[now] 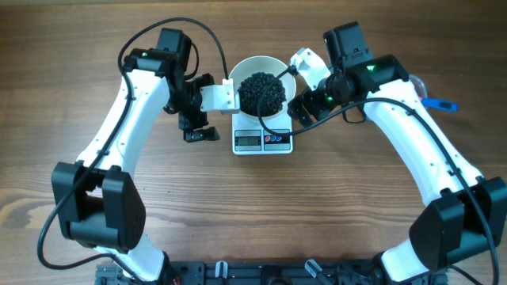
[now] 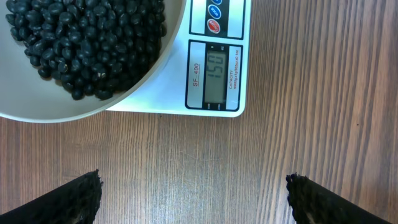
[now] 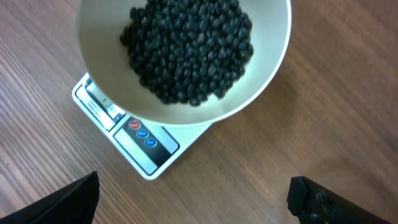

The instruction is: Scoop item into bowl and weigh 150g on scale

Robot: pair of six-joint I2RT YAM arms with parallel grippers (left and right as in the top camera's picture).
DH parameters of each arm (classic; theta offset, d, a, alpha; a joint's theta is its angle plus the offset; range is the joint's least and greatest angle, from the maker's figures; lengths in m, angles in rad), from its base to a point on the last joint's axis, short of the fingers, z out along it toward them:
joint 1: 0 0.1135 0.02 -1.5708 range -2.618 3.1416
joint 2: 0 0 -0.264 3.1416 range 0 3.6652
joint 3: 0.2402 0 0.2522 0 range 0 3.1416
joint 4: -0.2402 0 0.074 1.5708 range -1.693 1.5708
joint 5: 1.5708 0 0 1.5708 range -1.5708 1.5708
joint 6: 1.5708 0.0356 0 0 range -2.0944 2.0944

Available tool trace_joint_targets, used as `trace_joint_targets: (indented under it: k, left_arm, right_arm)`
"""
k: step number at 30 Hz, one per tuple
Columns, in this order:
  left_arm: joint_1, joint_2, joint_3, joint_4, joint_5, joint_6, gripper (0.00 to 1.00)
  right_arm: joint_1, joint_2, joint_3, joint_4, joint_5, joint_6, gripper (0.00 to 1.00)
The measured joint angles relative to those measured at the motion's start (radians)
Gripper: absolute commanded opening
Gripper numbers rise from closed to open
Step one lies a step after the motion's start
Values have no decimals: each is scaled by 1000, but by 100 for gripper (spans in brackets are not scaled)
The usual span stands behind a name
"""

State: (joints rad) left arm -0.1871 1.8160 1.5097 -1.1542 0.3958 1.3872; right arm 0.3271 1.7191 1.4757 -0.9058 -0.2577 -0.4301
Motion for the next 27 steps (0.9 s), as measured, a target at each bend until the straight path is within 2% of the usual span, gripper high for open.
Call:
trace_joint_targets:
  k: [8, 27]
  left_arm:
    - [0, 0, 0, 0, 0, 0, 100]
    - [0, 0, 0, 0, 0, 0, 100]
  right_arm:
    - [0, 0, 0, 51, -4, 0, 100]
    - [0, 0, 0, 48, -3, 0, 100]
